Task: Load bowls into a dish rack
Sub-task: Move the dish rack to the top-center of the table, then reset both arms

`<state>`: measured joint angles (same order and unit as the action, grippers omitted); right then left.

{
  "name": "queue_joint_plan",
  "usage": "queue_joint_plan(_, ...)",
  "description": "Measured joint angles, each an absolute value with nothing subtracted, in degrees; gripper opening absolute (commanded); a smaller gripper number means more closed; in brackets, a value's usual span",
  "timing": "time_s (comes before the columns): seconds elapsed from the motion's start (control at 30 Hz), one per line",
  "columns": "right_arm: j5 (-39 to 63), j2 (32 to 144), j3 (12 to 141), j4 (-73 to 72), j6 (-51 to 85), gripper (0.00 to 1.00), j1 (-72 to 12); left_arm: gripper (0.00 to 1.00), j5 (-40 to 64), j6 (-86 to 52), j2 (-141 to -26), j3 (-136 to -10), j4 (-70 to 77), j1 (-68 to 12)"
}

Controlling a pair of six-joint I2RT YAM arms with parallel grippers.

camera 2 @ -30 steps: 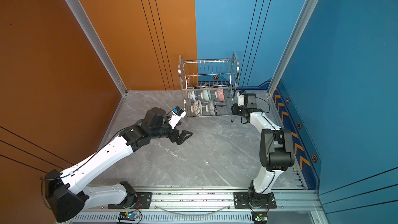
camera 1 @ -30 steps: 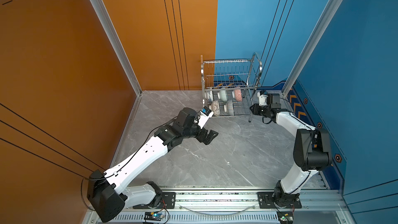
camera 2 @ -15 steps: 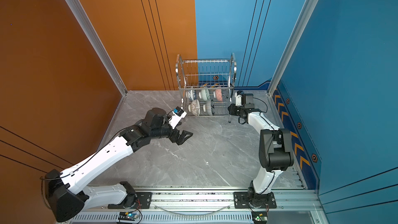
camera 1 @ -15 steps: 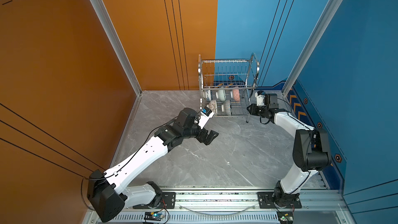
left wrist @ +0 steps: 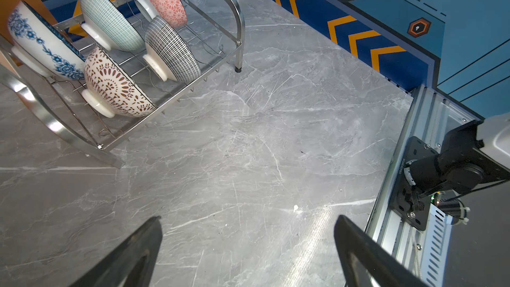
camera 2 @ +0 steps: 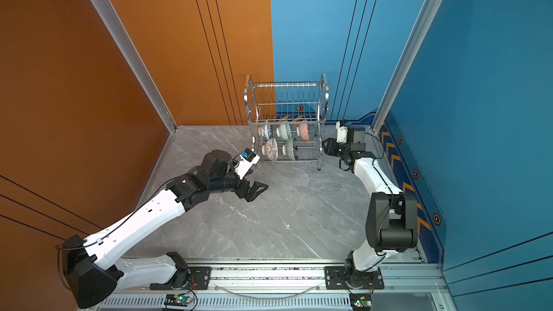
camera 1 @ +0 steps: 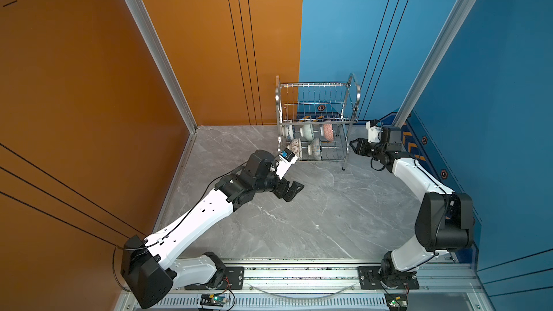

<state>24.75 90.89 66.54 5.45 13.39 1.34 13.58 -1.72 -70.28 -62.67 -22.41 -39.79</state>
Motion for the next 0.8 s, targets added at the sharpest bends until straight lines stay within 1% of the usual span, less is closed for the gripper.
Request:
queue_joint_plan(0.13,26.52,86.46,63.64,5.52,13.39,0.45,2.0,0.98,12.49,-0.89,-70.28,-62.67,-22.44,-39.79)
queue_joint_plan(0.27,27.31,77.91,56.21,4.91,13.58,0.48,3.51,0.98,8.97,0.03,-70.11,-62.67,-22.55,-39.77)
queue_joint_plan(0.33,27.11,72.44,51.03,4.32,13.67,0.5,4.56,0.98,5.74,-0.03,-69.14,-62.28,-22.57,-39.77)
queue_joint_plan(0.4,26.57,66.59,45.39,3.86,14.0,0.56,5.52,0.98,1.23,-1.21,-66.02,-59.77,-21.89,-39.59)
queue_joint_plan(0.43,26.2,64.42,43.33,3.84,14.26,0.93,5.8,0.98,-0.89,-1.93,-64.03,-57.89,-21.37,-39.4)
queue_joint_plan(0.47,25.52,61.78,40.71,3.66,14.83,1.0,6.17,0.98,-3.86,-3.07,-61.34,-55.07,-20.67,-39.09)
queue_joint_plan(0.63,19.79,51.59,29.95,2.04,15.27,1.0,8.84,0.98,-22.37,-7.44,-49.6,-40.62,-18.74,-35.42)
queue_joint_plan(0.8,10.55,50.04,23.55,-1.69,13.37,1.0,10.33,0.98,-42.3,-7.9,-40.05,-26.35,-10.72,-34.5)
